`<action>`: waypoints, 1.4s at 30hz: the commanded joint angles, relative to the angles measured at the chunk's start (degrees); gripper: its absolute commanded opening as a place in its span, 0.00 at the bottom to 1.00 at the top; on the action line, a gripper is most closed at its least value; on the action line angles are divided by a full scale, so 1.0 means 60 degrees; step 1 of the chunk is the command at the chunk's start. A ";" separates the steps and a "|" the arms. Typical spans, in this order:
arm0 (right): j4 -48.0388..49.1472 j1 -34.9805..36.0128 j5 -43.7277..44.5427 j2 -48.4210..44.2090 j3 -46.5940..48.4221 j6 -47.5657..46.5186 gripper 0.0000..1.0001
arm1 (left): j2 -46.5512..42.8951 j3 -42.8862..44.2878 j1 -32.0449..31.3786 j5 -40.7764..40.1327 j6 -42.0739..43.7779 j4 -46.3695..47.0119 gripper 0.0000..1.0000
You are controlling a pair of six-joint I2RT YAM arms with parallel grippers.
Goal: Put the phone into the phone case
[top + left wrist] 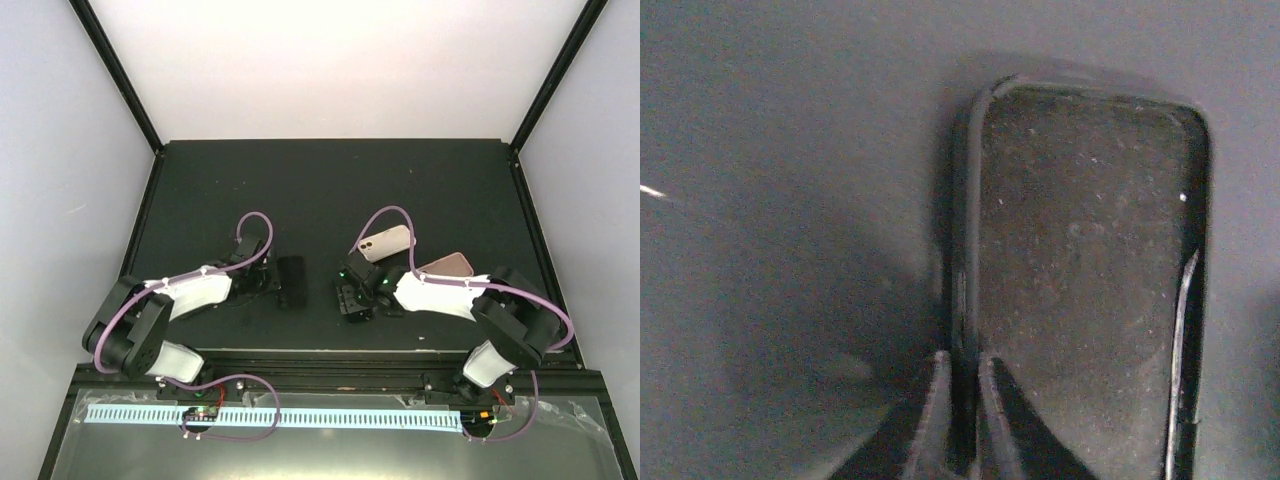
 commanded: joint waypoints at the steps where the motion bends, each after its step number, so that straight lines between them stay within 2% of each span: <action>1: 0.0245 0.0433 -0.0339 -0.0197 0.0095 0.0358 0.66 | -0.0248 -0.0190 -0.0248 0.0713 -0.0486 -0.0138 0.16; 8: 0.0872 0.0599 -0.0148 -0.0562 0.0105 -0.0655 0.66 | -0.1735 0.0046 -0.0212 0.0904 -0.0290 -0.0949 0.46; 13: 0.1803 0.0755 -0.0637 -0.1002 -0.0185 -0.1383 0.65 | -0.2473 0.0561 -0.0147 0.2351 0.0307 -0.1159 0.62; 16: 0.2305 0.0904 -0.0794 -0.1223 -0.0386 -0.1642 0.65 | -0.2546 0.0937 -0.0146 0.2930 0.0639 -0.1542 0.64; 18: 0.2056 0.0934 -0.0469 -0.1187 -0.0266 -0.1719 0.65 | -0.2550 0.1131 -0.0146 0.2939 0.0765 -0.1780 0.64; 21: 0.0073 0.0923 0.1329 -0.0486 0.0711 -0.1415 0.69 | -0.2632 0.1244 -0.0126 0.2563 0.0911 -0.2080 0.64; 24: -0.0946 0.0923 0.1897 0.0214 0.1259 -0.1521 0.76 | -0.2823 0.1100 -0.0052 0.2049 0.0870 -0.2155 0.65; 27: -0.0865 0.0904 0.1565 0.0302 0.1157 -0.1582 0.82 | -0.3027 0.0795 0.0054 0.1939 0.0745 -0.2040 0.66; 29: -0.0798 0.0886 0.1345 0.0319 0.1094 -0.1691 0.89 | -0.3117 0.0584 0.0107 0.1936 0.0707 -0.1985 0.72; 31: -0.0808 0.0851 0.1164 0.0411 0.1099 -0.1820 0.92 | -0.3184 0.0459 0.0149 0.1958 0.0717 -0.1975 0.77; 42: -0.0446 0.0030 0.0509 0.0823 0.0608 -0.2117 0.89 | -0.3553 0.0113 0.0350 0.1893 0.0861 -0.2068 0.80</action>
